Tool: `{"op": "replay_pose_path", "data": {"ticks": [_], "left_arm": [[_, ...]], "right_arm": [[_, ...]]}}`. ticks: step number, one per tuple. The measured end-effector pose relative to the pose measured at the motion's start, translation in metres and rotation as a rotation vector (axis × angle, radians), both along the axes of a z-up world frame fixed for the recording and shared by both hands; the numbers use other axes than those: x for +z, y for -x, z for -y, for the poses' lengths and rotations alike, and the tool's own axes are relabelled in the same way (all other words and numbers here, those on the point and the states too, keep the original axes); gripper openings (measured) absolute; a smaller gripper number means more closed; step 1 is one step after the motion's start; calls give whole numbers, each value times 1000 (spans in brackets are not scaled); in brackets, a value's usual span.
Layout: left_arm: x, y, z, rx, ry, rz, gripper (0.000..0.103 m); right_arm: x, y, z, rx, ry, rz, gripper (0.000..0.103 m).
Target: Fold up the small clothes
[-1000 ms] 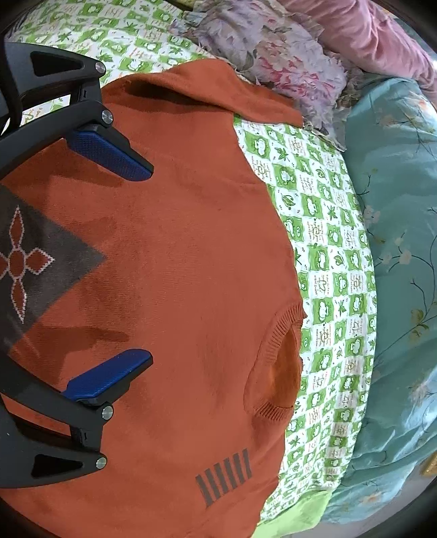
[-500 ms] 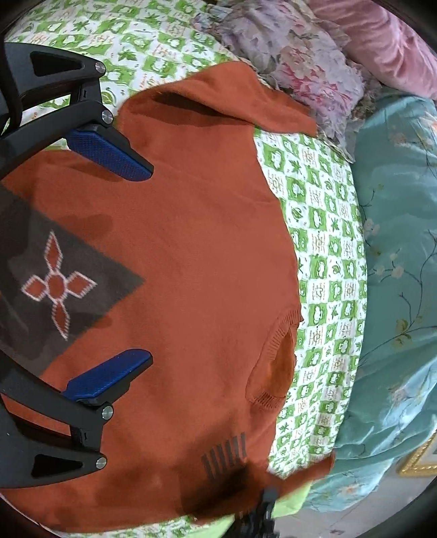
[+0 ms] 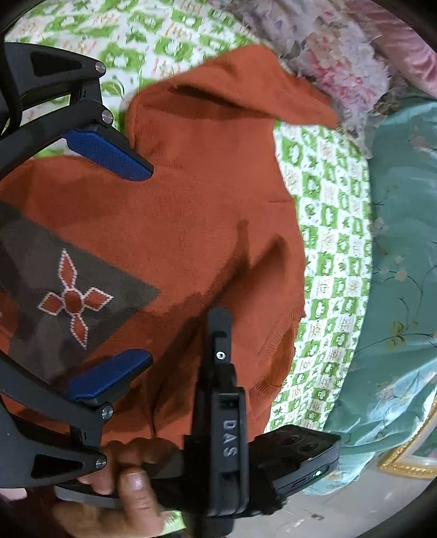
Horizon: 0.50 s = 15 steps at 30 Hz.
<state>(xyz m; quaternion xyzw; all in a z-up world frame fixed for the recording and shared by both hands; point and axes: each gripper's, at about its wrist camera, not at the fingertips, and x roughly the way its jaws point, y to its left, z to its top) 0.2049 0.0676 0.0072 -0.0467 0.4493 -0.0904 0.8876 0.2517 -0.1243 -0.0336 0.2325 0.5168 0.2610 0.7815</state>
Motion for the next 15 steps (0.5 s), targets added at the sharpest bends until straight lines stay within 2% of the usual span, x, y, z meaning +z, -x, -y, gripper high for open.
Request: {"op": "replay_pose_path", "data": {"ticks": [2,7,11,12,14,15], "left_arm": [[-7,-10,1,-3,25,-30,100],[-19,-36,11,-19,107,-78,100],[-24,-58,22,-8,130,-88,98],[-25,-63,22,1,128,-79,90],[-27,-71,23,-2,131,-62,45],[-28,-74,25,-10,132,-72,2]], "right_arm": [[-1,3,5,-11,-23,-13,33],[22,26,37,-78,-36,53,34],[33,59,75,-165,16,79,34],[34,69,85,-189,28,80,34],[36,90,101,-238,56,85,35],[37,101,110,-264,70,90,35]]}}
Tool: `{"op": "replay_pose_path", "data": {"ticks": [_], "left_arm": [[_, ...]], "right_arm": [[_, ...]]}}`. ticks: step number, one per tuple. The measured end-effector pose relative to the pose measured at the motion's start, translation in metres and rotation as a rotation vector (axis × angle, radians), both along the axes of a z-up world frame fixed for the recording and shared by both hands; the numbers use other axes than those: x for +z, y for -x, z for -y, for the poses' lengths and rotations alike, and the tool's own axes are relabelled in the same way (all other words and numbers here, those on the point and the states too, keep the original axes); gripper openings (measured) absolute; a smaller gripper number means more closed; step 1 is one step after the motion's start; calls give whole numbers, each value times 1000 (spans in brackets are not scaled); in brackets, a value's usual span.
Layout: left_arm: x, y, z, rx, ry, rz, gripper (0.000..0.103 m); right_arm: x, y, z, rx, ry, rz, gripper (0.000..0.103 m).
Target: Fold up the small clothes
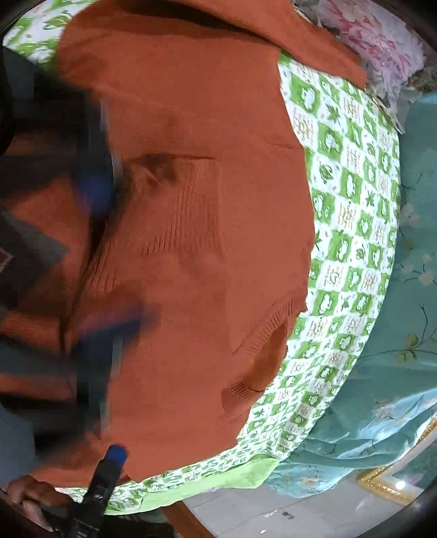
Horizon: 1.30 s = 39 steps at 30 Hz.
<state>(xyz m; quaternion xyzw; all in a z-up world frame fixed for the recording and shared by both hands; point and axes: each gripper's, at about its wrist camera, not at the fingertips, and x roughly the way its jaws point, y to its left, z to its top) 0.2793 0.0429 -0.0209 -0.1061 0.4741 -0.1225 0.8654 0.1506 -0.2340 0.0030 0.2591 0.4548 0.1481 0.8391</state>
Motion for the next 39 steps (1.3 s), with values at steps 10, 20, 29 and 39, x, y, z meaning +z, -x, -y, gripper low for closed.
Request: {"op": "replay_pose_path", "data": {"ticks": [10,20,29,39], "left_arm": [[20,17,-32,29,-87,134,7],[8,24,-32,7,-109,94,9],[1,21,-21,10,-179,80,19],[50,44,-63,123,-280,186,88]], "right_arm": [[16,36,80,-237,204,24,35],[-8,-47,123,-307,470,-91,52],[-7,-52,140,-315,487,-78,11],[24,13,96,-264,343,29,45]]}}
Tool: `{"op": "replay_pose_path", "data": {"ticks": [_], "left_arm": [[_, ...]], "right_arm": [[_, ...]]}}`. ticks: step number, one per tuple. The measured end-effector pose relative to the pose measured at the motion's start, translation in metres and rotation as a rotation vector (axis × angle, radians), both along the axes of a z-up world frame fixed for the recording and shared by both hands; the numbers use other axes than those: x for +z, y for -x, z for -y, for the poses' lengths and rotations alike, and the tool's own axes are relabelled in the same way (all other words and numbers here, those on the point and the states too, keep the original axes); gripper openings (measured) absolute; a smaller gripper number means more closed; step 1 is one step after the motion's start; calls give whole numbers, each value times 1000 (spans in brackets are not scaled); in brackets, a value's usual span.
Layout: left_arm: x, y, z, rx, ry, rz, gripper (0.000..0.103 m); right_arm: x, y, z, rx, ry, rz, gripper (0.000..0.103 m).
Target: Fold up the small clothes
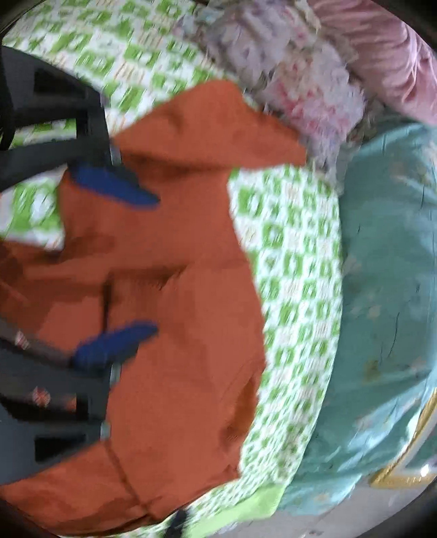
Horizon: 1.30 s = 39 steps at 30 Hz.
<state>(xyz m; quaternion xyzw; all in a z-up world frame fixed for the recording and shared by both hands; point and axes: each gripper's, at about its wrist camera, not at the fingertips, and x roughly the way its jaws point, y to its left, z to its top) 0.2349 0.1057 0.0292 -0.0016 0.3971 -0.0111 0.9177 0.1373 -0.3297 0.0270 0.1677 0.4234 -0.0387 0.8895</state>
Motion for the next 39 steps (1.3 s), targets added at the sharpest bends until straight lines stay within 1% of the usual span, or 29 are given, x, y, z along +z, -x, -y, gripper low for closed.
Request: {"op": "replay_pose_path", "data": {"ticks": [2,4,5,6,7,8,10,13,15,16,17,18,19,20,21,22,23,24,25,26,28,29,31,33,36,38,39], "left_arm": [[4,-20,-8,42,-45,12,89],[3,-45,-12,68,-112,-3,89],[1,-63,-15,76,-149,-20,89],[0,-73,-18,77,-168,-28,89],[-3,-88,-21,87,-203,-44,92],[-6,-104,-26,109,-242,-59,93],[-13,-134,-39,151,-286,-88,94],[-26,-171,-61,196,-294,-155,94],[-42,-193,-76,244,-311,-218,94],[-48,-199,-84,261,-300,-239,95],[-52,-203,-92,256,-241,-243,94],[-52,-204,-97,255,-211,-234,89],[-51,-204,-100,247,-178,-227,75],[-49,-203,-101,227,-145,-220,65],[-46,-202,-100,208,-140,-209,35],[-43,-200,-96,201,-167,-201,1],[-40,-197,-90,200,-214,-195,2],[-34,-191,-84,188,-229,-177,2],[-27,-186,-80,172,-213,-158,2],[-17,-177,-73,142,-178,-133,2],[3,-159,-56,89,-139,-80,2],[18,-145,-41,44,-123,-33,2],[37,-126,-16,-25,-88,20,2],[59,-97,23,-121,-44,76,2],[78,-67,83,-260,37,116,2],[79,-46,120,-369,107,120,2],[80,-39,136,-402,122,116,2]], "right_arm": [[-4,11,-24,62,-26,-12,46],[-9,19,-47,119,-29,-26,47],[-11,22,-56,141,-30,-34,49],[-14,26,-65,163,-37,-42,49],[-17,30,-73,184,-51,-49,50],[-19,33,-80,202,-69,-55,52],[-24,38,-89,235,-107,-64,52],[-30,40,-96,241,-123,-83,52],[-32,44,-97,242,-135,-92,52],[-33,46,-97,242,-138,-95,52],[-33,48,-97,239,-138,-99,52],[-34,49,-95,239,-138,-102,52],[-33,50,-95,238,-140,-104,52],[-34,51,-94,234,-142,-104,52],[-34,51,-93,229,-148,-103,52],[-34,51,-91,225,-156,-100,52],[-34,51,-90,221,-162,-94,52],[-33,52,-89,215,-160,-86,52],[-31,52,-87,210,-159,-77,52],[-30,53,-86,208,-160,-71,52],[-25,58,-82,194,-173,-44,52],[-23,60,-80,186,-178,-38,52],[-20,64,-74,166,-180,-26,52],[-18,70,-67,142,-184,-17,52],[-15,80,-57,108,-195,-2,52],[-14,88,-51,81,-199,5,52],[-14,90,-49,72,-201,7,52]]}}
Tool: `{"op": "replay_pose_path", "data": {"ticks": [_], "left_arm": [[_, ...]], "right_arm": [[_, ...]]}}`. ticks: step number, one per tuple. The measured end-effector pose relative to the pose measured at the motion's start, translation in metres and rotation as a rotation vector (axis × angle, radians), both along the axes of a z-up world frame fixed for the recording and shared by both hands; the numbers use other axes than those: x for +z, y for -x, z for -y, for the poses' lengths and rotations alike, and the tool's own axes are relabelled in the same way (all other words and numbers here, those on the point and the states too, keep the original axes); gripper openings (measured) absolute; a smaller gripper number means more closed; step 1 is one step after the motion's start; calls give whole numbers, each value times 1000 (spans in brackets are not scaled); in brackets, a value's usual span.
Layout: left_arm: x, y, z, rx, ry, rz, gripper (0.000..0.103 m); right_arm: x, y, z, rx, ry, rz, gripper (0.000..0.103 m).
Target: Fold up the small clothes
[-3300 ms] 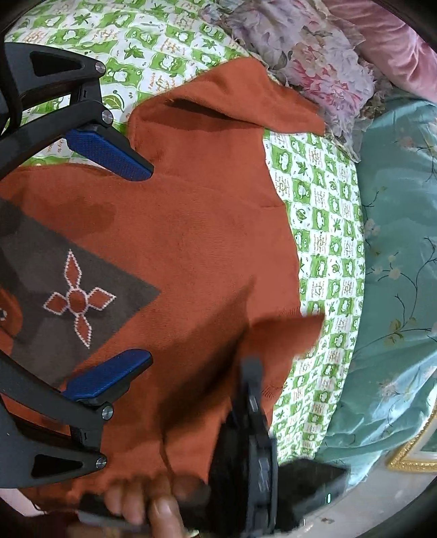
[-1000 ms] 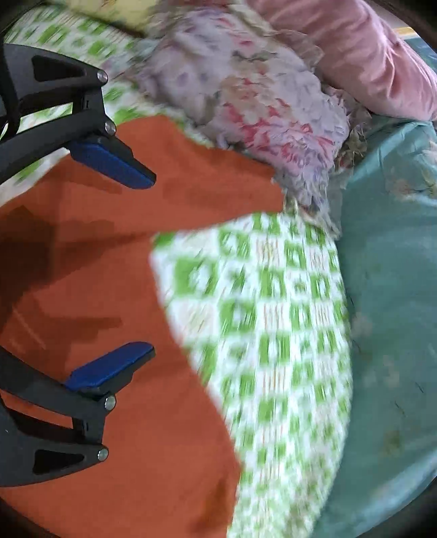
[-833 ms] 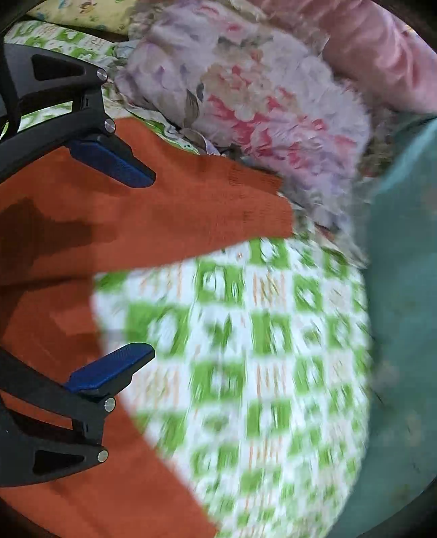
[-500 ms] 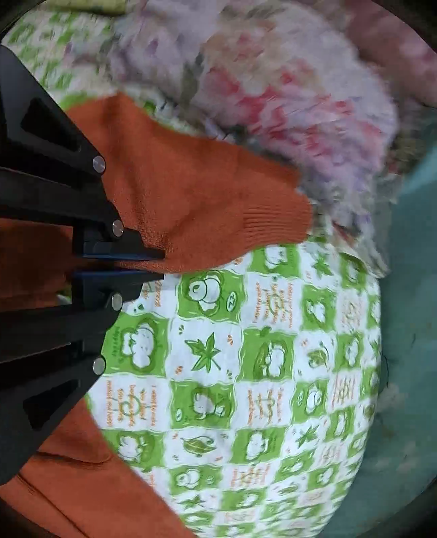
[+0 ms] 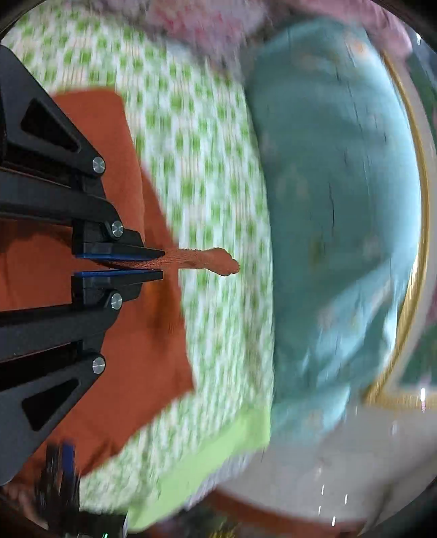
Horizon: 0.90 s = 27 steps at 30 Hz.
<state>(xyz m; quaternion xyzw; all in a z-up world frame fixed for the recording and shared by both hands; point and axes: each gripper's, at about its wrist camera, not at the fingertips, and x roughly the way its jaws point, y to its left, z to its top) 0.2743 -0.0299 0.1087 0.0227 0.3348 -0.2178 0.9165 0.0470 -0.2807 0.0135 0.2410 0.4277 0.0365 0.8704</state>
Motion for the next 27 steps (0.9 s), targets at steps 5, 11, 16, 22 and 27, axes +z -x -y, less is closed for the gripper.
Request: {"op": "replay_pose_path", "data": {"ticks": [5,11,16,22,27], "left_arm": [[-35,18,77,-131,-11,-44,2],[-84,22,105,-152,-40,-112,3],[-96,28,99,-167,-23,-139,10],[-96,52,74,-129,-55,-127,42],[-92,86,29,-45,-94,-85,57]], "right_arm": [[-1,11,15,-54,-6,-2,52],[0,19,32,-105,4,0,52],[-1,11,38,-132,-9,-2,52],[8,-17,31,-107,-24,17,52],[14,-50,22,-82,-41,26,52]]}}
